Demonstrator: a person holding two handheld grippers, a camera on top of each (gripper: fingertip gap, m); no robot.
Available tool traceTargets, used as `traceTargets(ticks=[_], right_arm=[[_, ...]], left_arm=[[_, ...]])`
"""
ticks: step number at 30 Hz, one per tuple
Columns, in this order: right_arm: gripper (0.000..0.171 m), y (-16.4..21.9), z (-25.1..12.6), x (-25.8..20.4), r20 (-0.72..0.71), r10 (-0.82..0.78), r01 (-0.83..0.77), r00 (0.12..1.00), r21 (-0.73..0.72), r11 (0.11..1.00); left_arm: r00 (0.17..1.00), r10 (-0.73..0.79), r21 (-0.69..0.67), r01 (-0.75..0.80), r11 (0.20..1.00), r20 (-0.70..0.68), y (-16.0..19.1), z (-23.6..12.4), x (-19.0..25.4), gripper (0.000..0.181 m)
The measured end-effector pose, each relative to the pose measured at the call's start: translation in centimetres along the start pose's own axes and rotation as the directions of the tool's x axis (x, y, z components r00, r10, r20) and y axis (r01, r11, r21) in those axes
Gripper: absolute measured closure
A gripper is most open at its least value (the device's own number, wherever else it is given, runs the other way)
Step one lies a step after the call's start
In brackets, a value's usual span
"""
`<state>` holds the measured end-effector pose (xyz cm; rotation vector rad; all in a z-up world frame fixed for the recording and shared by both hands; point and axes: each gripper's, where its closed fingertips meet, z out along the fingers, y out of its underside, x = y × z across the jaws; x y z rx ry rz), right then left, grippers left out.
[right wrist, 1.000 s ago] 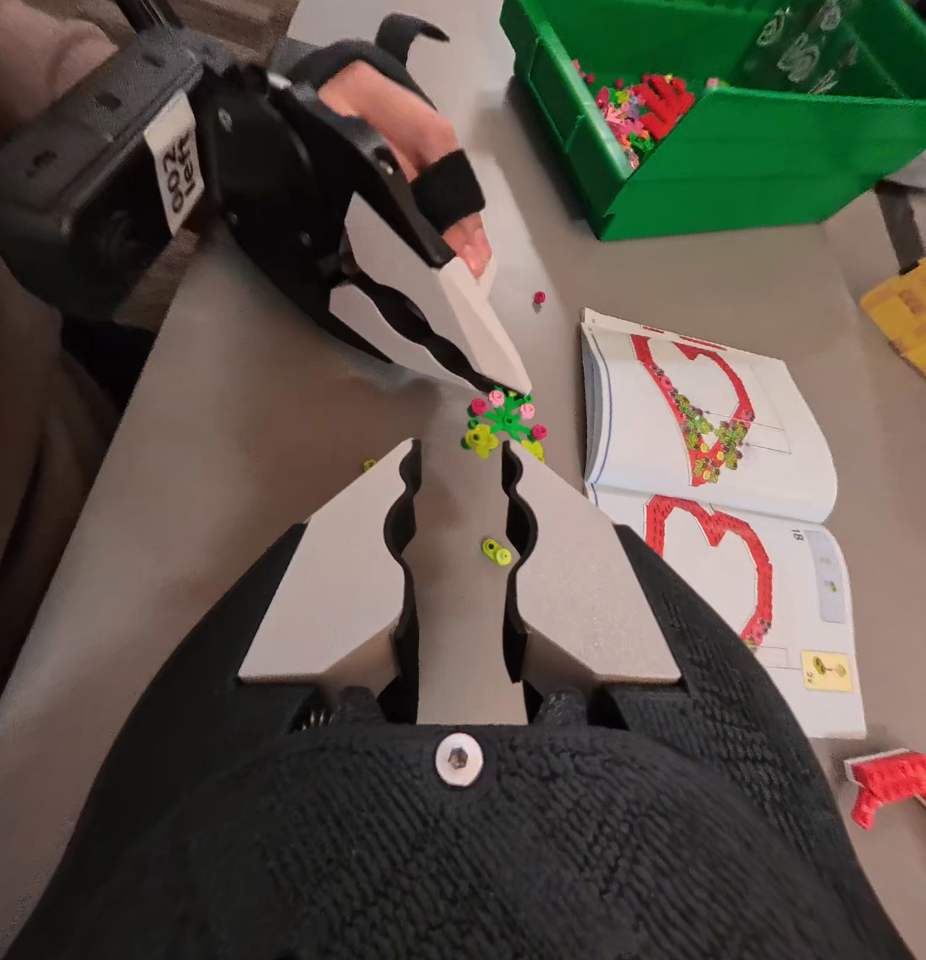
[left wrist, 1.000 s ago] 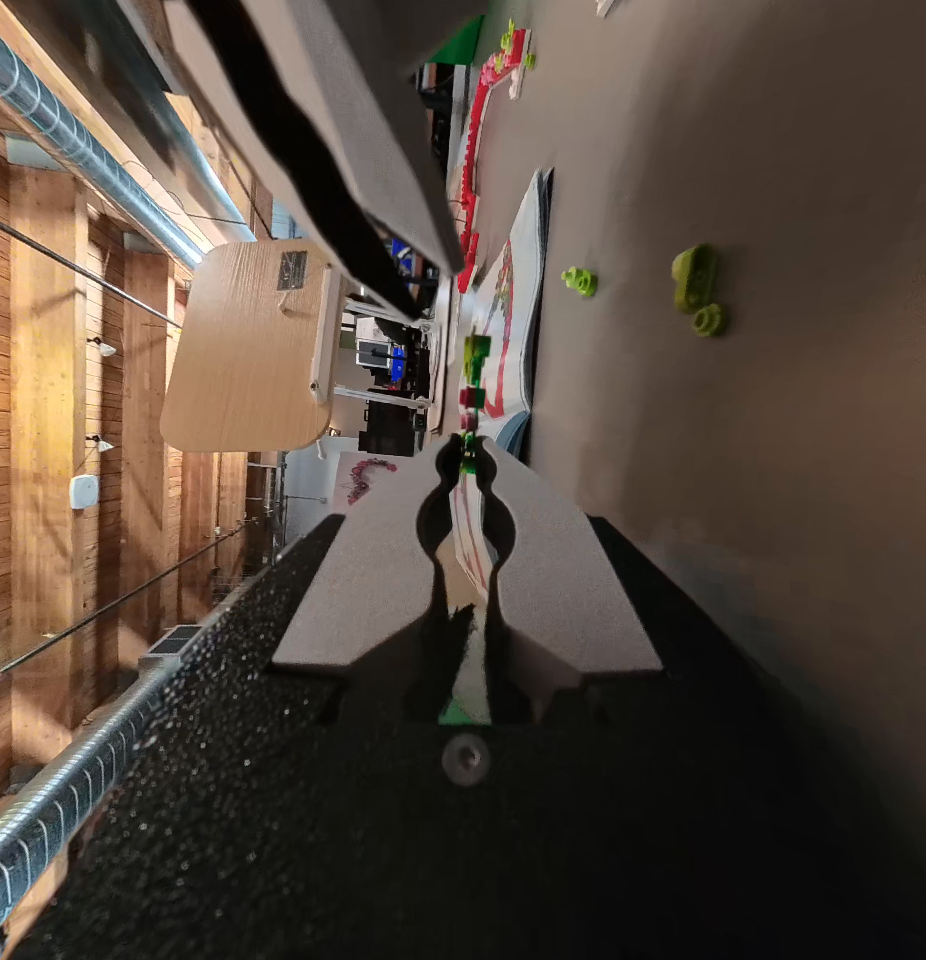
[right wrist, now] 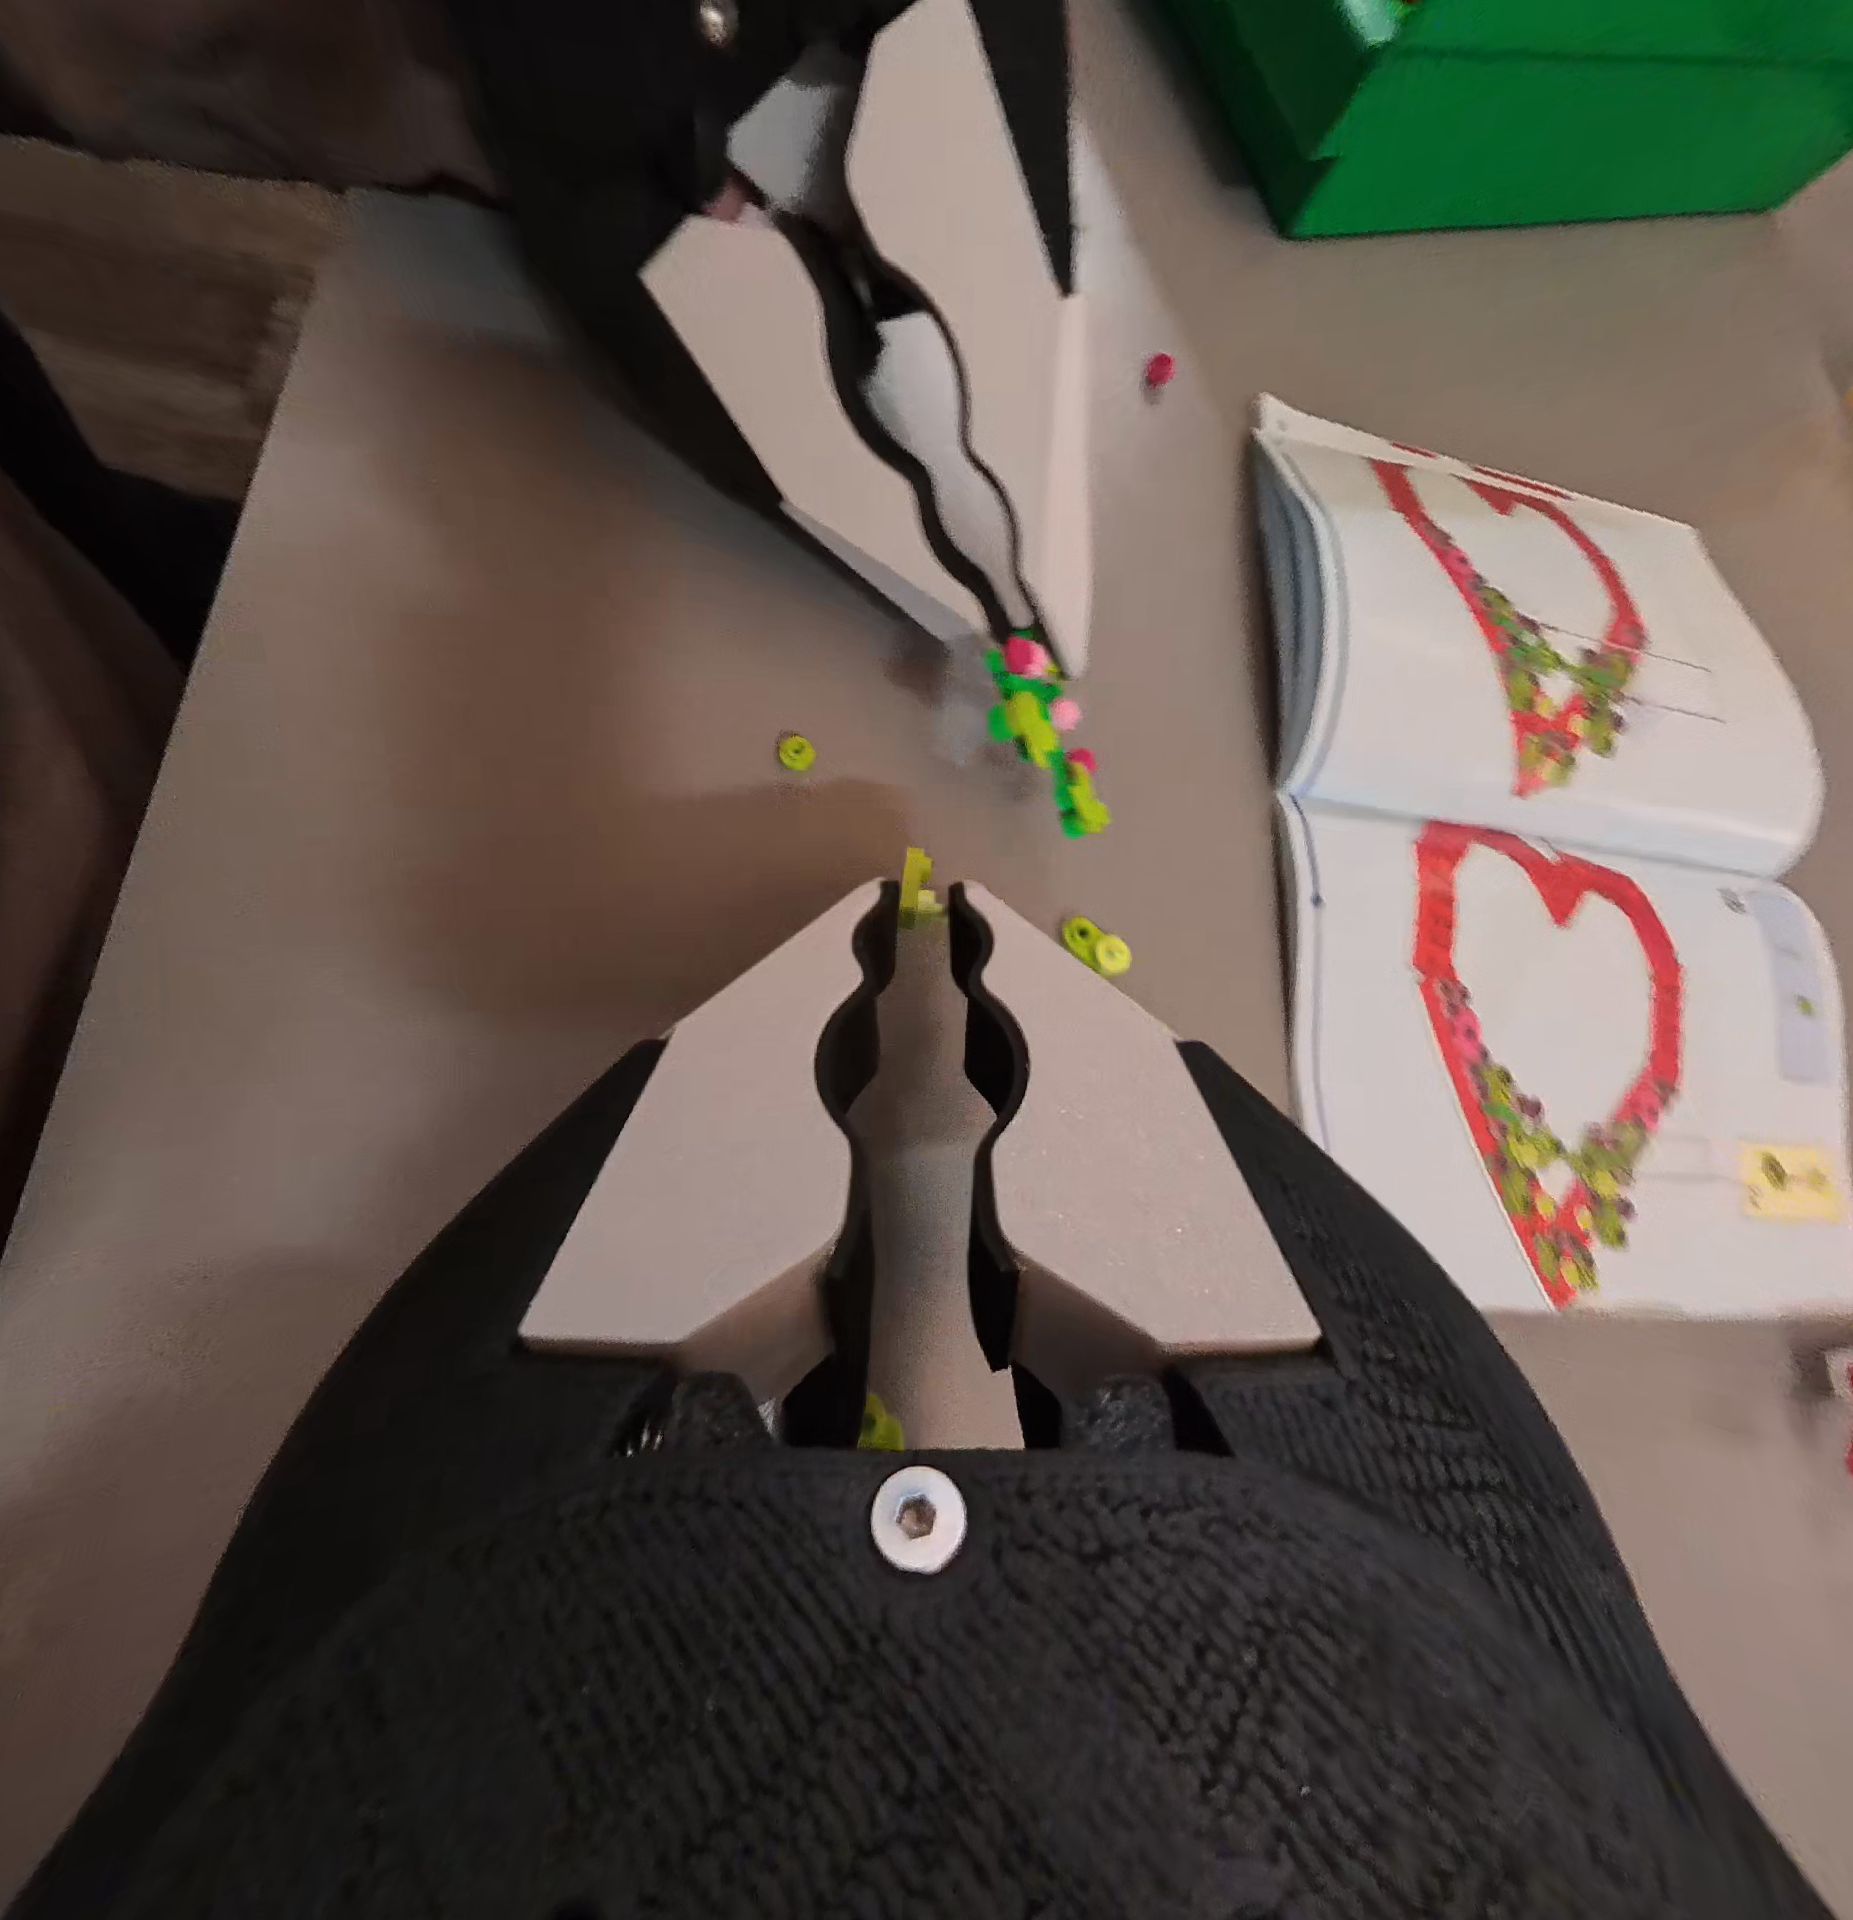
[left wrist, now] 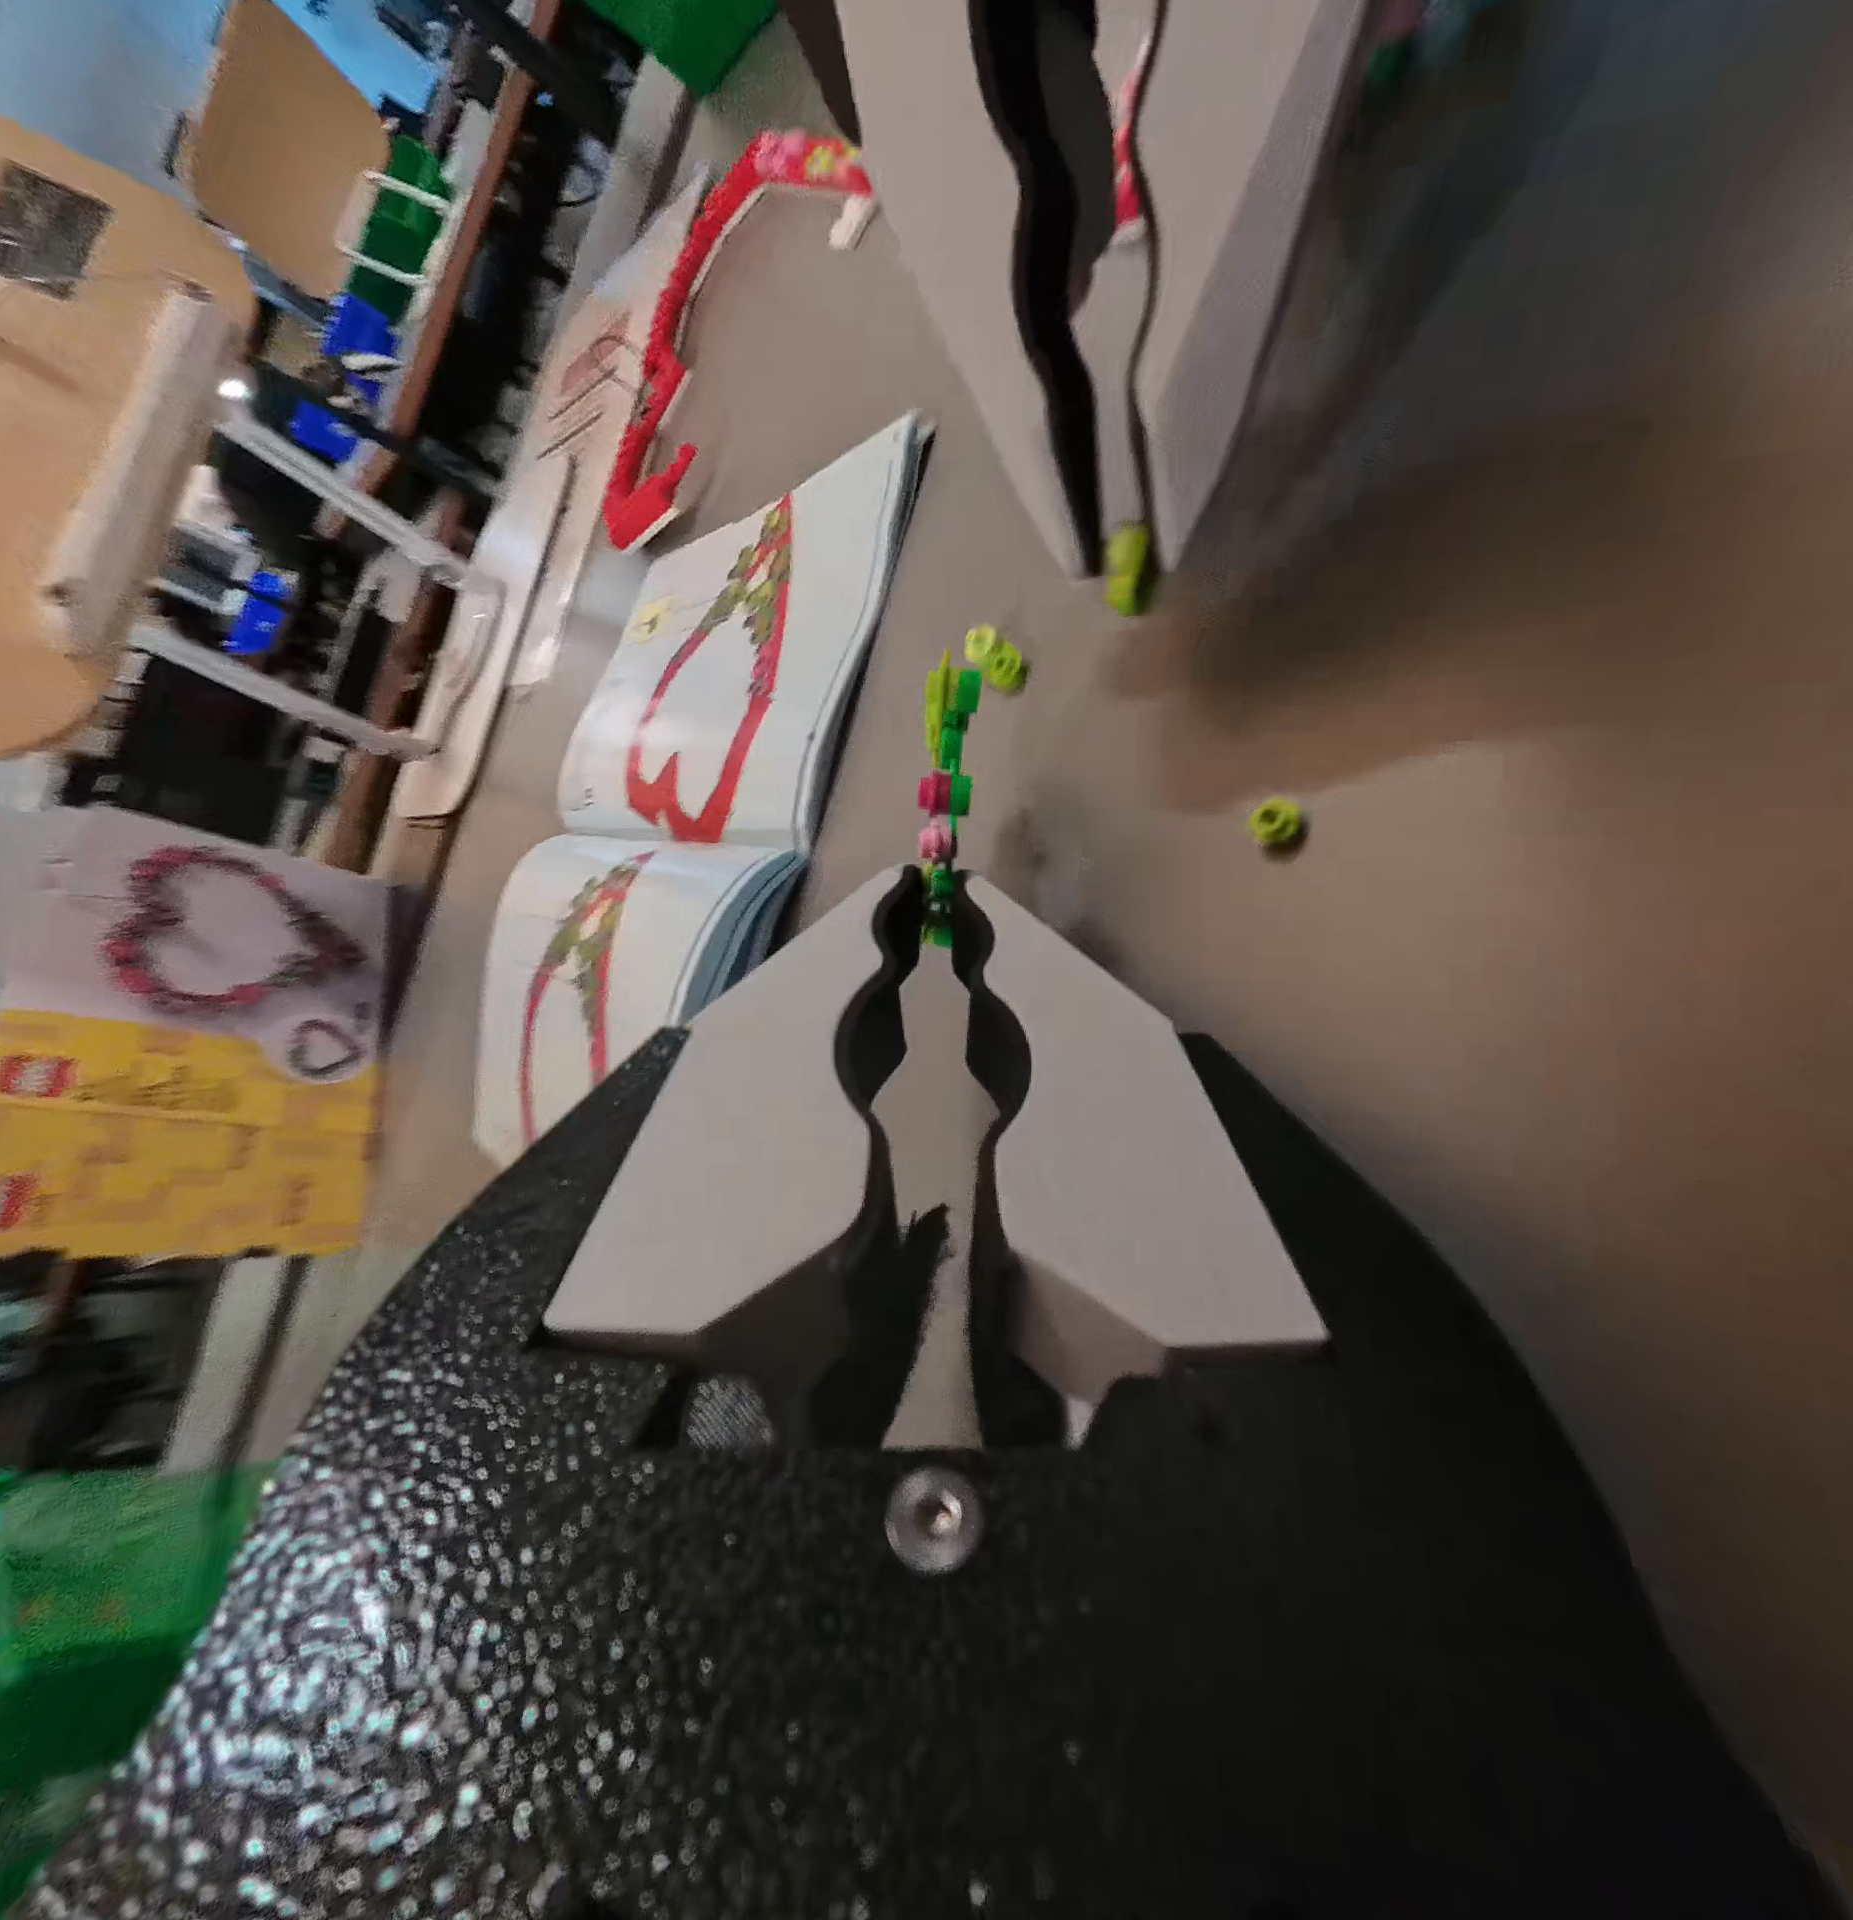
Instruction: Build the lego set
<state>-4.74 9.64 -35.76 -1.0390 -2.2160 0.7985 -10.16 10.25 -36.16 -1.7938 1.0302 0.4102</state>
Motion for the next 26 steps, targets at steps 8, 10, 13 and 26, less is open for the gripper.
traceTargets(ticks=[8,10,13,26], right_arm=[[0.164,1.2,-2.5,0.5,-0.083,0.042,-0.044,0.996,-0.013,0.999],[0.164,1.3,-2.7,0.5,-0.096,0.041,-0.043,0.995,-0.016,0.999],[0.164,1.2,-2.9,0.6,-0.111,0.052,-0.053,0.992,-0.009,0.999],[0.164,3.0,-3.4,-0.3,-0.022,-0.005,0.003,1.0,-0.08,0.997]], left_arm=[[0.964,-0.034,0.018,0.04,0.999,-0.262,-3.7,0.6,2.5,0.179],[0.956,-0.014,-0.005,0.013,1.0,-0.293,-4.0,0.8,3.0,0.179],[0.948,0.017,-0.002,-0.019,1.0,-0.319,-4.7,0.9,3.4,0.179],[0.904,-0.026,-0.098,-0.018,0.995,-0.427,-5.1,1.3,5.0,0.179]])
